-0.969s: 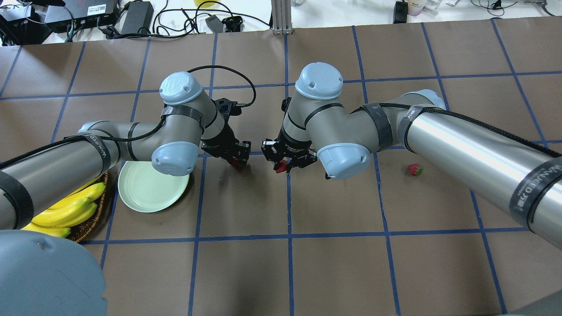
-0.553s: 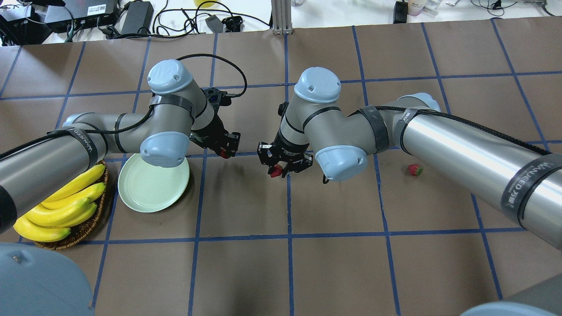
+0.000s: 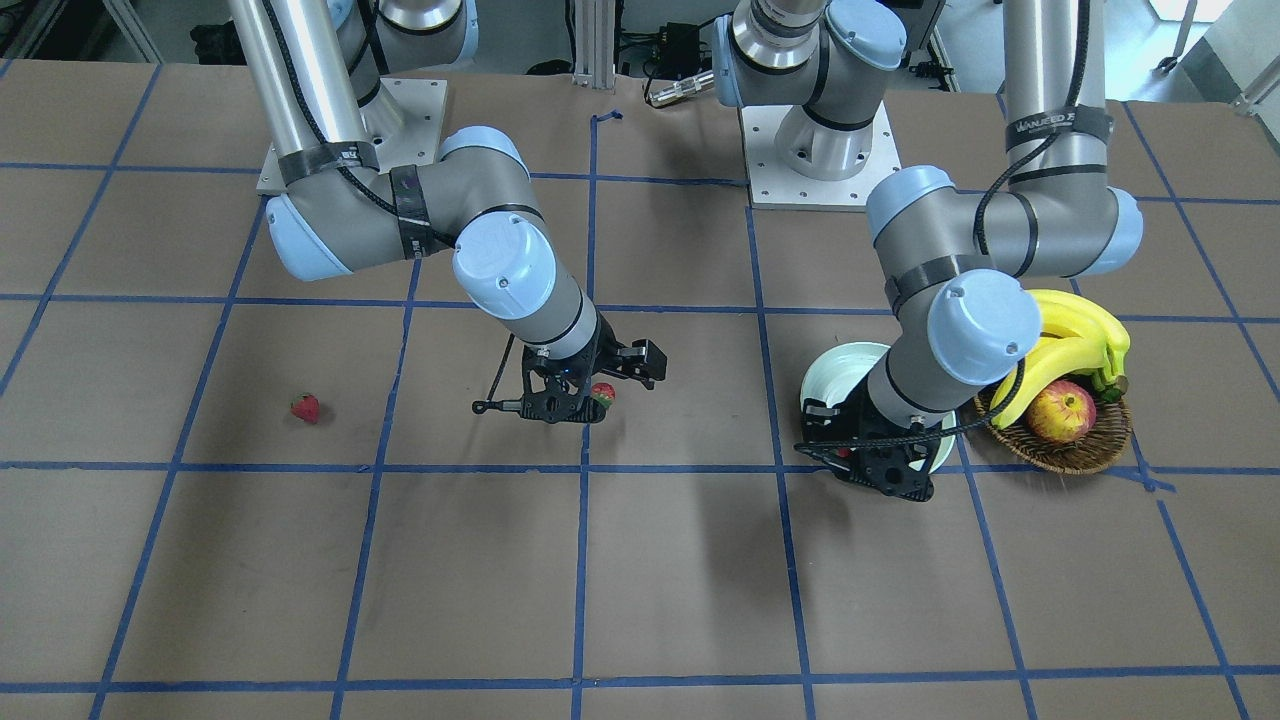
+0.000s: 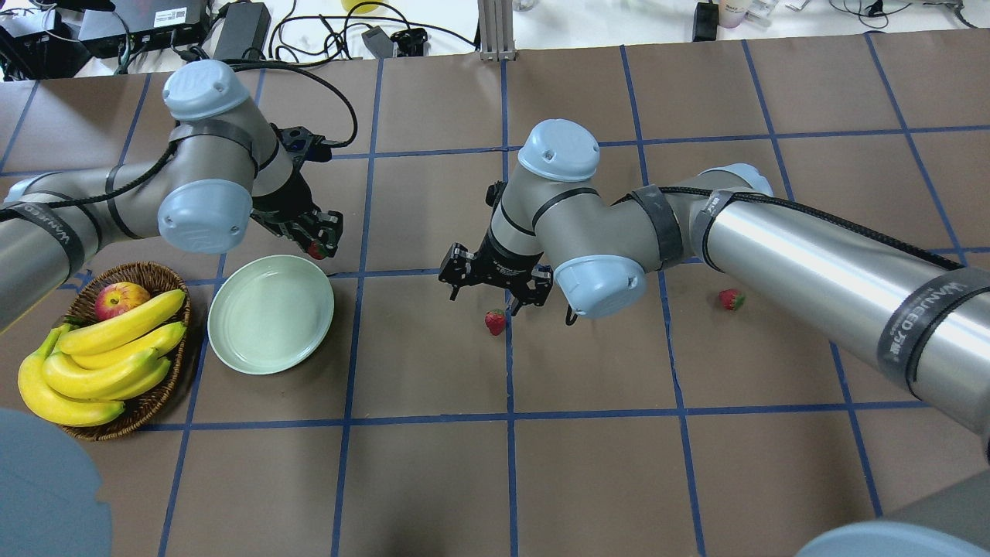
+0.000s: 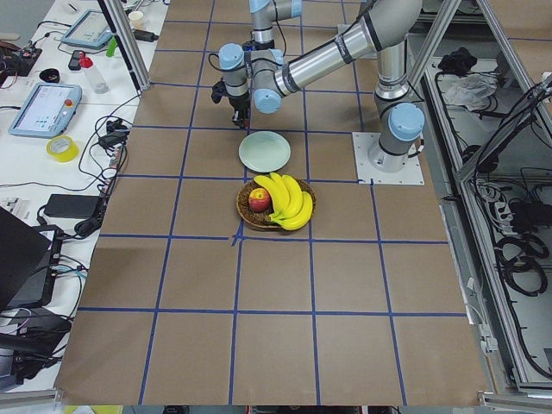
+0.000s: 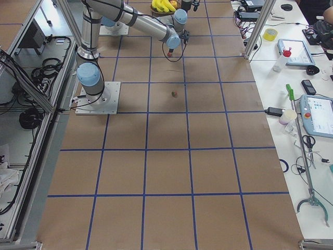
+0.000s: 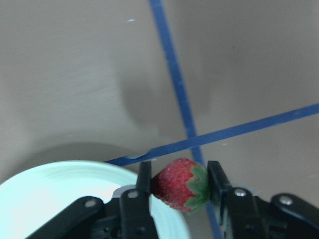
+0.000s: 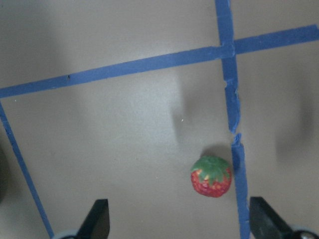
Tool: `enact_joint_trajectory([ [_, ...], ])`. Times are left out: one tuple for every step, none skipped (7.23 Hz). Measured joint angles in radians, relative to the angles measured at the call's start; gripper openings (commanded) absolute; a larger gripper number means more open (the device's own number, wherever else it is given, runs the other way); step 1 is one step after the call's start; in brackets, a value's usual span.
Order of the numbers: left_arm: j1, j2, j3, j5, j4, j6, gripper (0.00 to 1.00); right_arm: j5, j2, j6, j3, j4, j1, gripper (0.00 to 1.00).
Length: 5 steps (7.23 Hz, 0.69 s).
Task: Collect all strawberries into plate
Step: 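Place strawberry on plate with left gripper while right gripper releases its strawberry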
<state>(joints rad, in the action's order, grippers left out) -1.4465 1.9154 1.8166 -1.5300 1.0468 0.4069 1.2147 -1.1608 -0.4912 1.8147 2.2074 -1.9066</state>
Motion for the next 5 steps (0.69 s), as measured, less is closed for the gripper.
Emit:
enact_joint_trajectory([
  [0.032,-0.003,0.015,-0.002,0.001,0.058,0.05,0.036,-0.01,0.021,-0.002,-0.007,0.006,1.0],
  [0.055,-0.002,0.038,-0.008,-0.003,0.105,0.05,0.1,-0.029,0.052,0.002,-0.016,0.026,1.0],
  [0.076,0.0,0.056,-0.015,-0.007,0.144,0.17,0.156,-0.058,0.097,0.016,-0.036,0.066,1.0],
  [0.093,0.0,0.071,-0.019,-0.009,0.164,0.58,0.201,-0.095,0.166,0.039,-0.069,0.12,1.0],
  [0.102,-0.002,0.085,-0.022,-0.009,0.168,1.0,0.261,-0.131,0.251,0.067,-0.092,0.179,0.99],
])
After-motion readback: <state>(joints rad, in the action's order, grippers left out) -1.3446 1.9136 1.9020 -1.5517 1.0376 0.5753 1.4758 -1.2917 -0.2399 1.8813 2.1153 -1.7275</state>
